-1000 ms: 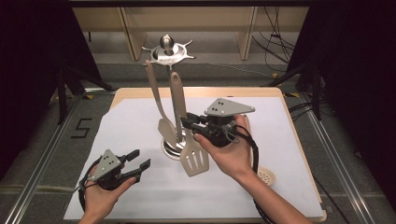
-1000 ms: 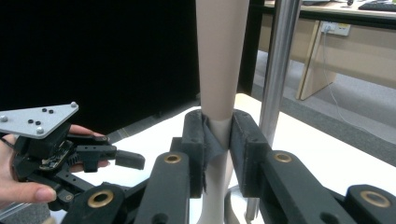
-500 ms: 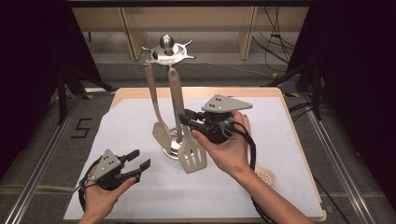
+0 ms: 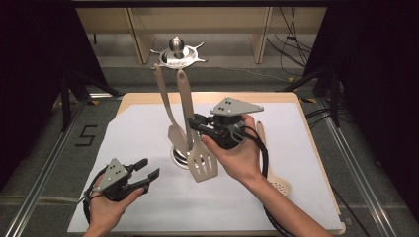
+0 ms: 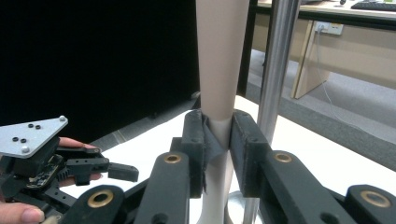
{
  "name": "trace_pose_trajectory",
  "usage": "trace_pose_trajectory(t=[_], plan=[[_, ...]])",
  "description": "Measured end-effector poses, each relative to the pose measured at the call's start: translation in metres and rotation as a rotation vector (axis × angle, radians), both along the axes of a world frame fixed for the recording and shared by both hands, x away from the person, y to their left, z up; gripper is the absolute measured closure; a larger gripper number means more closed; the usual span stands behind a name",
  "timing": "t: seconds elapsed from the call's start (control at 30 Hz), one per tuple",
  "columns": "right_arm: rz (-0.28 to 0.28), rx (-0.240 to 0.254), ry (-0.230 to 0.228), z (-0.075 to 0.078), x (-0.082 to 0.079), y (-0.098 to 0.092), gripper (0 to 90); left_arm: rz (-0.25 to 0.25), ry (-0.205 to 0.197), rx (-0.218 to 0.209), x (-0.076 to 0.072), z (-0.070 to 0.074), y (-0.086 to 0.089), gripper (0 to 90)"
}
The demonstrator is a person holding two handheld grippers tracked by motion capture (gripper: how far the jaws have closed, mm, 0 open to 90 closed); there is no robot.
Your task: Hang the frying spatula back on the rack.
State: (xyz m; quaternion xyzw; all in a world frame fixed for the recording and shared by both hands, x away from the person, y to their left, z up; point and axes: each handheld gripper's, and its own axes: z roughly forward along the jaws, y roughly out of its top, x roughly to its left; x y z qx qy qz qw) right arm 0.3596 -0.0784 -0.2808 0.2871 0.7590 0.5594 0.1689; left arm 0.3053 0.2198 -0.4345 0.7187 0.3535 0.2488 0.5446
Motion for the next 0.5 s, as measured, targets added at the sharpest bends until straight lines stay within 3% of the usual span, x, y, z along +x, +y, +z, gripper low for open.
trace_pose_trajectory(t=[0.27,0.4,0.43,0.5], plan=[[-0.001,-0.005,-0.016,0.0002,0.0044,0.0014,77.4,-0.002,0.000,0.001,0.0004,-0.0002,0.0003,43.8],[-0.018,-0.015,0.004,0.0001,0.0041,0.0021,77.3,-0.004,-0.001,-0.004,0.0003,-0.0002,0.0000,43.7],[-0.004,-0.017,-0.019,-0.0007,0.0065,0.0023,77.3,0.000,0.003,-0.007,-0.0002,-0.0002,-0.0002,43.7],[-0.019,-0.016,-0.004,-0.0008,0.0061,0.0026,77.2,-0.002,0.002,-0.006,-0.0002,-0.0001,-0.0001,43.7]])
